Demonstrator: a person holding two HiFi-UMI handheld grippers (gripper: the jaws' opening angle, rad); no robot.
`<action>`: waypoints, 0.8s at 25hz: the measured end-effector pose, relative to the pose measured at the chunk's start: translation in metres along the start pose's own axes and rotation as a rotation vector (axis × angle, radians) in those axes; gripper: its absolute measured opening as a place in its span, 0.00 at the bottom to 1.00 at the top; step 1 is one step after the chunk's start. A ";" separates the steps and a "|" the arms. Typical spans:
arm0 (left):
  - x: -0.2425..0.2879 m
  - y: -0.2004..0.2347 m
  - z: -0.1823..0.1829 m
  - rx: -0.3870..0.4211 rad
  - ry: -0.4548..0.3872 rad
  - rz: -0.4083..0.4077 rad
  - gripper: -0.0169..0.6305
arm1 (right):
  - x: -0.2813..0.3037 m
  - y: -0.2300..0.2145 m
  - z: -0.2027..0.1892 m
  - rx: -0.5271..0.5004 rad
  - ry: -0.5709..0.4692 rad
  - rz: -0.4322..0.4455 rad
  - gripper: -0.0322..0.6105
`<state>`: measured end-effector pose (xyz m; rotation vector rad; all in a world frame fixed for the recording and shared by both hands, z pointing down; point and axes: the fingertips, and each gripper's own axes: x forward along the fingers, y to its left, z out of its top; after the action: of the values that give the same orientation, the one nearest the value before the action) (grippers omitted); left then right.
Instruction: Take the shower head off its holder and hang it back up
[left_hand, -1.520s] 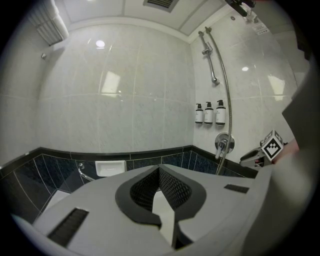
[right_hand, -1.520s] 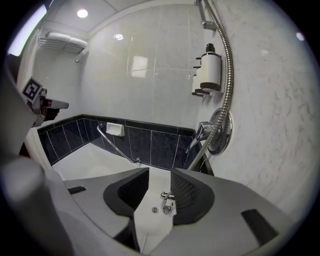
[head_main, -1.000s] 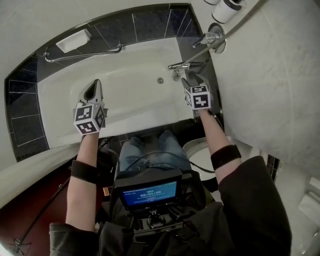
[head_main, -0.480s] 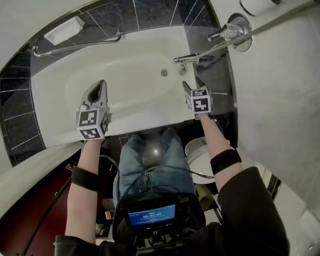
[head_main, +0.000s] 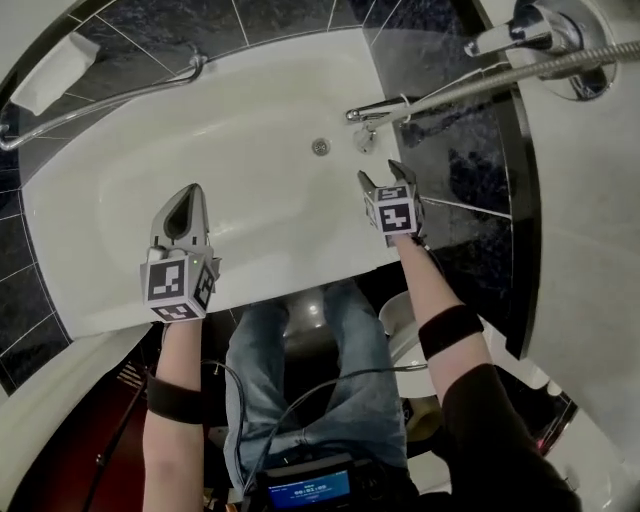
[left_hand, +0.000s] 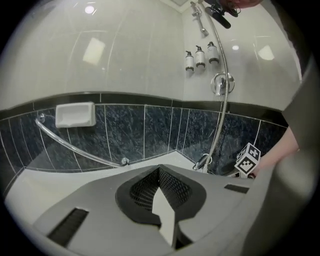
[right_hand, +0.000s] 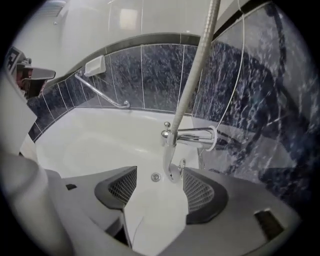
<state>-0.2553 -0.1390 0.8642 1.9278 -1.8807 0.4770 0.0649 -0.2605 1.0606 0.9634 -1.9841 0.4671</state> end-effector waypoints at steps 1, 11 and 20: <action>0.009 -0.002 -0.009 -0.002 0.003 -0.007 0.04 | 0.013 -0.001 -0.005 -0.013 0.001 -0.003 0.55; 0.067 -0.015 -0.069 -0.003 -0.002 -0.034 0.04 | 0.109 -0.016 -0.026 -0.136 -0.030 -0.029 0.55; 0.089 -0.018 -0.094 0.008 -0.003 -0.040 0.04 | 0.155 -0.027 -0.027 -0.209 -0.079 -0.054 0.54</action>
<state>-0.2312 -0.1676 0.9899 1.9683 -1.8416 0.4709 0.0487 -0.3306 1.2029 0.9128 -2.0255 0.1897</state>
